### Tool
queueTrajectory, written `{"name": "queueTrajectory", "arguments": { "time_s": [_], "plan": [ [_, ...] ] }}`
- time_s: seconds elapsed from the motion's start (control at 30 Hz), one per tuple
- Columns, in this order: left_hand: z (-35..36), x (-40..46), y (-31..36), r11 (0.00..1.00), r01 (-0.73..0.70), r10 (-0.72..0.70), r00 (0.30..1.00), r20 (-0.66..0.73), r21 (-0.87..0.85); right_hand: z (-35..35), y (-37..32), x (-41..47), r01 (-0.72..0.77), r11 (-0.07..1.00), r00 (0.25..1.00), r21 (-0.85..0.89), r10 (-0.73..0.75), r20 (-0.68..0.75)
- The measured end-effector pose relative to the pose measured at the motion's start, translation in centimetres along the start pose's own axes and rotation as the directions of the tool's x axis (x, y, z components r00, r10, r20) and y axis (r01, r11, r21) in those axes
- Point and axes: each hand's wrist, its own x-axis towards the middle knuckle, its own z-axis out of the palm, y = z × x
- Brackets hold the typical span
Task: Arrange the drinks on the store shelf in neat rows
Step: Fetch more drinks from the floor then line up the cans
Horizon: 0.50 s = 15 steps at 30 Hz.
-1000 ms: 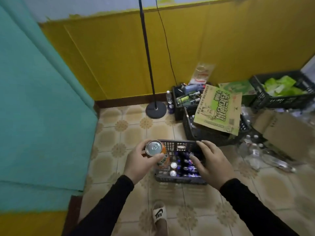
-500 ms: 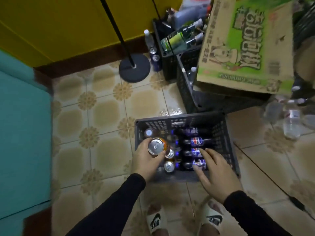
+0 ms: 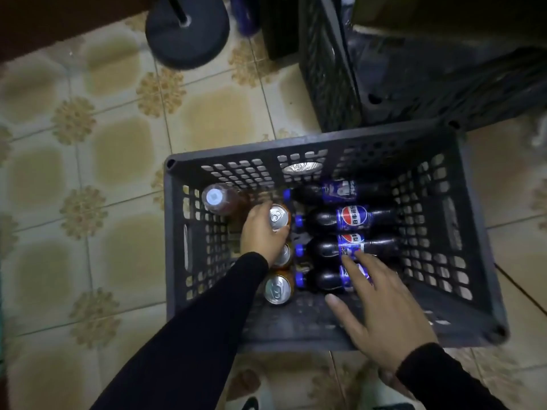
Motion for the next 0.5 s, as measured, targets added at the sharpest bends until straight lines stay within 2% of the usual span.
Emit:
{"name": "queueTrajectory", "arguments": {
  "time_s": [0.27,0.5],
  "plan": [
    [1.5,1.0,-0.3,0.991,-0.058,0.050,0.997,0.066,0.121,-0.4,-0.2,0.2,-0.068,0.995,0.996,0.066,0.064,0.054],
    [-2.9,-1.1,1.1,0.968,-0.134,0.103,0.983,0.154,0.210,-1.5,-0.9,-0.2,-0.092,0.995,0.993,0.039,0.089,0.076]
  ]
}}
